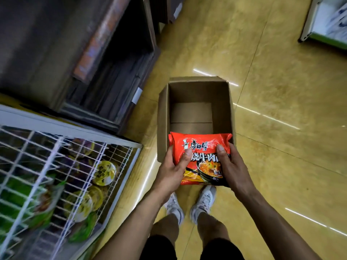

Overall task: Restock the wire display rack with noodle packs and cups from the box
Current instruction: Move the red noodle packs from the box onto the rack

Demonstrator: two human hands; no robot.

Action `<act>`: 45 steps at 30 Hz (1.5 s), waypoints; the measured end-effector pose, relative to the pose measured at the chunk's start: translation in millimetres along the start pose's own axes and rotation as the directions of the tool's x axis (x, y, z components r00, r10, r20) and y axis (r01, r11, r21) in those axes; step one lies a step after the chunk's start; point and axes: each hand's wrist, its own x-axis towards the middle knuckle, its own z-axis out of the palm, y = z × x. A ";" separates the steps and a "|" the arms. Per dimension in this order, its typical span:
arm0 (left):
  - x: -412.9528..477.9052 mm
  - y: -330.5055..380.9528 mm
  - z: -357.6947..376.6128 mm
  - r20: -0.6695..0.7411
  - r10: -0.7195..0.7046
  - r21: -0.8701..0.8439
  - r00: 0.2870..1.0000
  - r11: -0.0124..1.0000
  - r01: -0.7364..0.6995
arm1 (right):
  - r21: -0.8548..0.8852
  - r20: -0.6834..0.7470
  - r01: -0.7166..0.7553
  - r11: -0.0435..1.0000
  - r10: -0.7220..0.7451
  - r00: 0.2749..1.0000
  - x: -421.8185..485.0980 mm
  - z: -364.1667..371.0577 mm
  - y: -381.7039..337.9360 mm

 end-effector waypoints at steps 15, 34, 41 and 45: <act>-159.9 110.1 -20.5 -0.134 0.102 -0.157 0.986 0.980 -0.123 | -0.062 0.098 0.151 0.987 -0.145 0.985 -119.2 -0.3 -135.0; -247.4 132.4 -4.0 -0.436 0.239 -0.299 0.867 0.871 -0.391 | -0.143 0.434 0.423 0.895 -0.328 0.839 -147.4 -4.1 -198.0; -276.3 128.0 -26.1 -0.604 0.214 -0.304 0.768 0.829 -0.470 | -0.154 0.609 0.492 0.857 -0.310 0.730 -155.9 38.5 -219.2; -297.7 116.5 -47.9 -0.693 0.180 -0.313 0.698 0.797 -0.517 | -0.144 0.698 0.524 0.839 -0.289 0.655 -174.1 75.5 -229.0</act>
